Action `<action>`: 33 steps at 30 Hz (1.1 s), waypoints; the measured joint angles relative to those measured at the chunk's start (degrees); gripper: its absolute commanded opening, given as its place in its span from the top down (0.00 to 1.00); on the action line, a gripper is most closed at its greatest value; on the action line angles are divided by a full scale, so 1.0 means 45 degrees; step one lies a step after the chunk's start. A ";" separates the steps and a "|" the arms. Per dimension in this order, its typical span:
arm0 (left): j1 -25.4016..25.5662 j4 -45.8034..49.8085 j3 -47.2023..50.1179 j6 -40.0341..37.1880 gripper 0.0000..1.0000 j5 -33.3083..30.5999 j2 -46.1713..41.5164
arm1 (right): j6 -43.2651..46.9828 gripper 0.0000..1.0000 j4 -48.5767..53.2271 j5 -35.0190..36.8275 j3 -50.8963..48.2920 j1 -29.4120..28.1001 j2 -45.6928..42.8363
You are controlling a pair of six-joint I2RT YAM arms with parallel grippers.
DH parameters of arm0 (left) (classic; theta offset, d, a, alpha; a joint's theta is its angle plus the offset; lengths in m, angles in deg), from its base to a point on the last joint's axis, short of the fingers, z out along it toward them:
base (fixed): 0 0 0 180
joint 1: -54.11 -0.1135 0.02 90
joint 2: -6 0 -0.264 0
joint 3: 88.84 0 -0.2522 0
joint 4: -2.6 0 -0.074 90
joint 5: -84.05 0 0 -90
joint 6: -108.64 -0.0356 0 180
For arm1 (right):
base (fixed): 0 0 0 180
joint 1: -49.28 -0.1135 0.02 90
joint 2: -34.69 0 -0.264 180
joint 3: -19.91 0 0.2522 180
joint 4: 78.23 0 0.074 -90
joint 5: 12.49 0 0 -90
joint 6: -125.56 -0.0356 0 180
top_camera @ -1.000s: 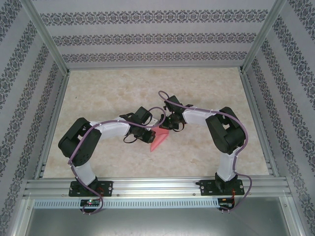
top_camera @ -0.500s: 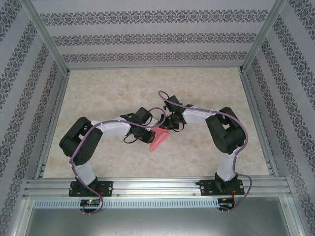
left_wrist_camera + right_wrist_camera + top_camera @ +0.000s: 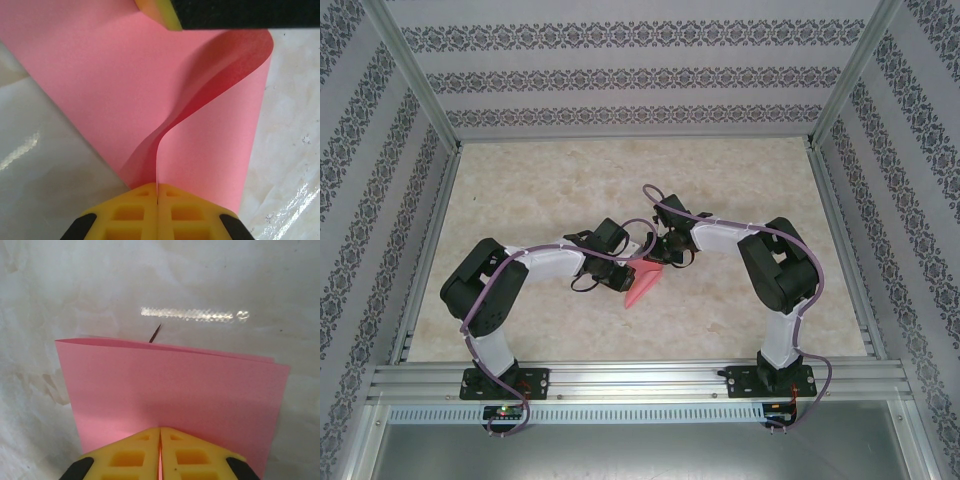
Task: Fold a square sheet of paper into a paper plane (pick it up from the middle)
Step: Third fold the triangle at the center of the table.
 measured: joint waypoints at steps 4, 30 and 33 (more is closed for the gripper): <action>-0.0005 -0.0005 0.0000 0.0000 0.93 0.0000 0.0000 | -0.0442 0.86 -0.0282 -0.0005 -0.0544 0.0024 -0.0563; -0.0005 -0.0015 0.0005 -0.0005 0.93 0.0005 0.0000 | -0.4974 0.96 -0.6936 0.0019 -0.6028 -0.2001 -0.3925; -0.0005 -0.0015 0.0005 -0.0005 0.93 0.0005 0.0005 | -0.5163 0.96 -0.7155 0.0000 -0.6071 -0.2001 -0.3740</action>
